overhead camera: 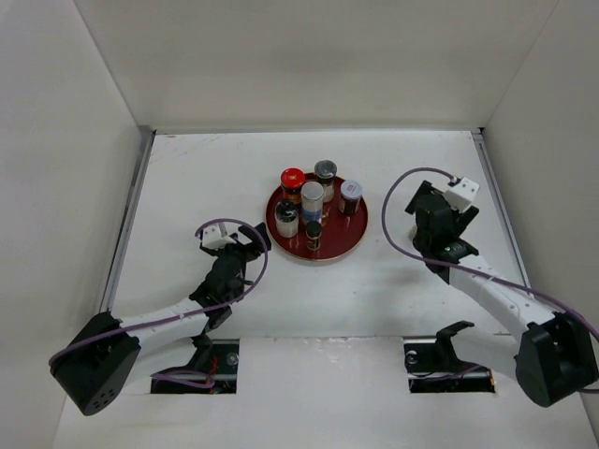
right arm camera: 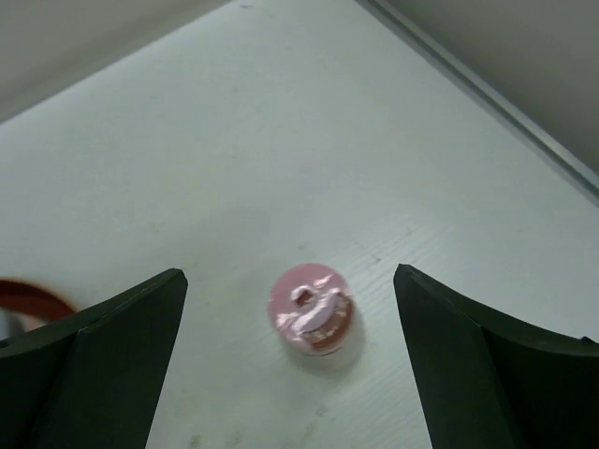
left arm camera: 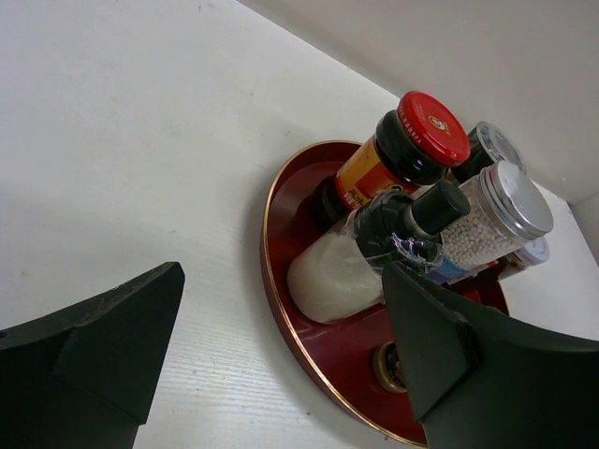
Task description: Organize the condiment bottles
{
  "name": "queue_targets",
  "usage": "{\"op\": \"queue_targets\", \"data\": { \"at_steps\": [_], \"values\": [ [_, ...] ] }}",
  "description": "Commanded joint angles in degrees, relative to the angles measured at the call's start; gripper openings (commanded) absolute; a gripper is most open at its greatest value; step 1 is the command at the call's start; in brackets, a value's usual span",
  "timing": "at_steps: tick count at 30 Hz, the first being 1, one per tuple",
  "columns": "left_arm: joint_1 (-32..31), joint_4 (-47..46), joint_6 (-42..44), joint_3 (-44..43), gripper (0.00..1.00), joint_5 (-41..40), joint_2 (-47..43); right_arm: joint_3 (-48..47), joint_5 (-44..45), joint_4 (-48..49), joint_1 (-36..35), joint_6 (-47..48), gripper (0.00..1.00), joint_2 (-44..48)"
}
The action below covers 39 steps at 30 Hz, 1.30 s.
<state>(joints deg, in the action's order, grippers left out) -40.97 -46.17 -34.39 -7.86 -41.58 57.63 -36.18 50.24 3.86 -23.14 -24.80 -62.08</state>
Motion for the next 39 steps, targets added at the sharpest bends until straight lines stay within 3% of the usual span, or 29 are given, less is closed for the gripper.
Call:
{"op": "queue_targets", "data": {
  "at_steps": [1, 8, 9, 10, 14, 18, 22, 27, 30, 36, 39],
  "values": [
    [-0.4, -2.9, -1.0, -0.5, 0.88, 0.5, -1.0, 0.6, -0.2, -1.4, 4.0, -1.6, 0.99, -1.9],
    [-0.3, -2.9, -1.0, -0.7, 0.88, 0.5, -0.3, -1.0, -11.6, 0.8, 7.0, -2.6, 0.94, -10.9],
    [-0.2, -2.5, -1.0, -0.6, 0.88, 0.5, -0.4, -1.5, -12.8, 2.2, 7.2, -2.7, 0.82, -13.7],
    [-0.1, -2.5, -1.0, -0.6, 0.88, 0.5, -0.5, -1.5, -12.7, 2.3, 7.2, -2.7, 0.8, -13.9],
    [0.3, -2.5, -1.0, -0.8, 0.88, 0.5, 0.3, -1.5, -11.3, 4.1, 6.8, -2.6, 0.51, -13.7],
    [0.4, -2.6, -1.0, -0.8, 0.88, 0.5, -0.1, -2.5, -6.6, 4.7, 0.5, 0.5, 0.39, -9.4],
    [0.7, -2.4, -1.0, -0.8, 0.89, 0.2, 0.3, -5.1, -6.2, 5.0, -9.2, 4.3, 0.38, -6.8],
    [1.6, -2.3, -0.9, -0.5, 0.9, -0.6, -0.8, -9.6, -9.3, 5.6, -17.9, 2.9, 0.39, -12.1],
    [2.4, -2.3, -0.9, 0.0, 1.0, -0.6, -2.1, -11.1, -11.4, 8.3, -19.9, 2.2, 0.4, -16.9],
    [4.5, -1.8, -1.5, 0.9, 1.0, -1.8, -3.3, -13.5, -14.3, 12.4, -22.3, 2.4, 0.43, -25.9],
    [4.5, -1.9, -1.6, 1.3, 1.0, -2.5, -3.3, -13.6, -14.6, 12.8, -22.7, 1.8, 0.49, -27.6]
  ]
}}
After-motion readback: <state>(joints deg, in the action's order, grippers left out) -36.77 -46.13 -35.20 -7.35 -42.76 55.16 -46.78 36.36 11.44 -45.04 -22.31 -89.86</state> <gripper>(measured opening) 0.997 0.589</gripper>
